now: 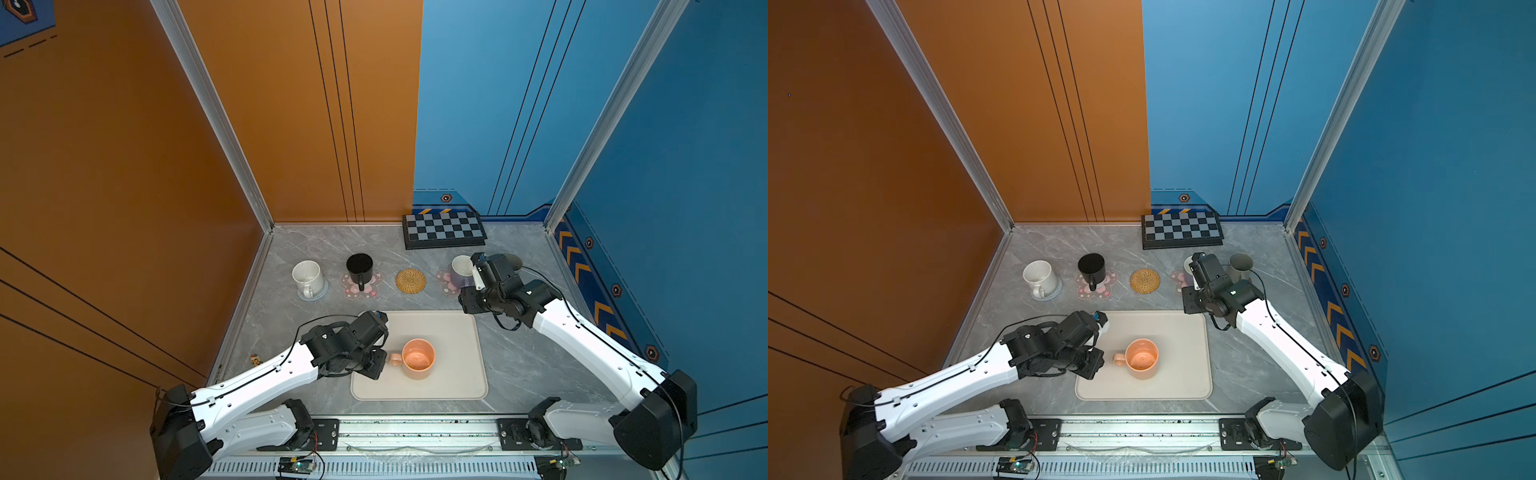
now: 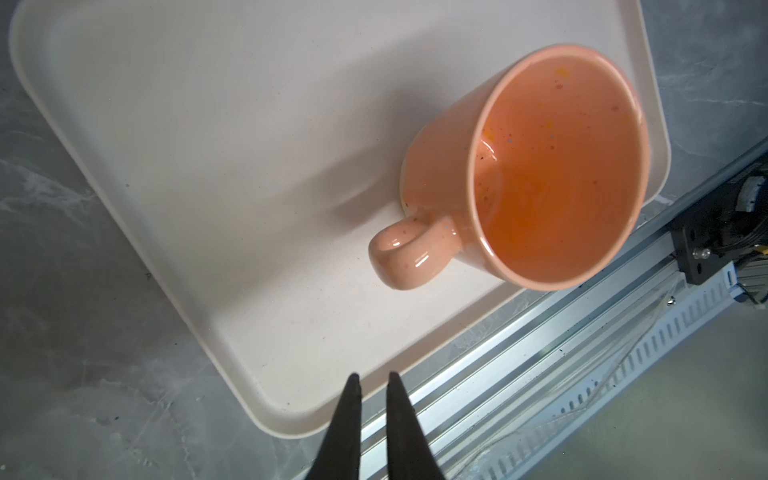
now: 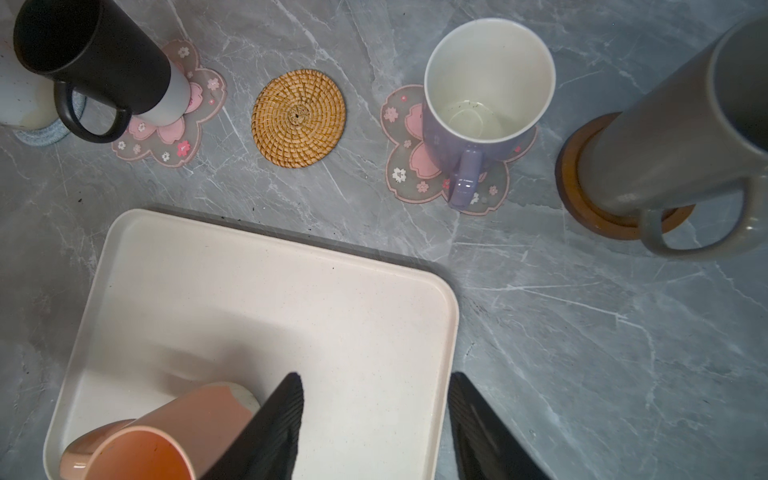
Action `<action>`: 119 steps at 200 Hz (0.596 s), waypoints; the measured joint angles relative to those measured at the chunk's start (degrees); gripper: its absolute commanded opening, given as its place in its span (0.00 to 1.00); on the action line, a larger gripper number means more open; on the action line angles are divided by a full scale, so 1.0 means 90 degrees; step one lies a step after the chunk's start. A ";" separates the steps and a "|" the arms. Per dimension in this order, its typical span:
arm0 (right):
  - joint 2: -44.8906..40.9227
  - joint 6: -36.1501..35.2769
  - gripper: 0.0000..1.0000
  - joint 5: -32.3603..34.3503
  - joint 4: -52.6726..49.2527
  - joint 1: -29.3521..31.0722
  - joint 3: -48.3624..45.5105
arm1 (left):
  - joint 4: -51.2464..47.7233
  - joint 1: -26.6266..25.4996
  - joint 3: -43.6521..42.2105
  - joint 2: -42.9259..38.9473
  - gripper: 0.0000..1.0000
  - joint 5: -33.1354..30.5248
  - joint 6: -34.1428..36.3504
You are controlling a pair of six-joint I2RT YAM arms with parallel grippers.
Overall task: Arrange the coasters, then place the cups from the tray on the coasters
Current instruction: 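Swing the left gripper over the pink mug while the right gripper nears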
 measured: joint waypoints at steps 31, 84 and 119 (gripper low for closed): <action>0.0141 0.0019 0.58 -0.0053 0.0075 0.0138 0.0000 | 0.0425 -0.0117 -0.0100 0.0119 0.14 0.0197 -0.0250; 0.0350 0.0017 0.58 -0.0148 0.0160 0.0362 0.0000 | 0.1229 -0.0146 -0.0323 0.0551 0.13 0.0374 -0.0590; 0.0406 0.0015 0.58 -0.0160 0.0165 0.0403 0.0000 | 0.1447 -0.0131 -0.0321 0.0923 0.10 0.0367 -0.0658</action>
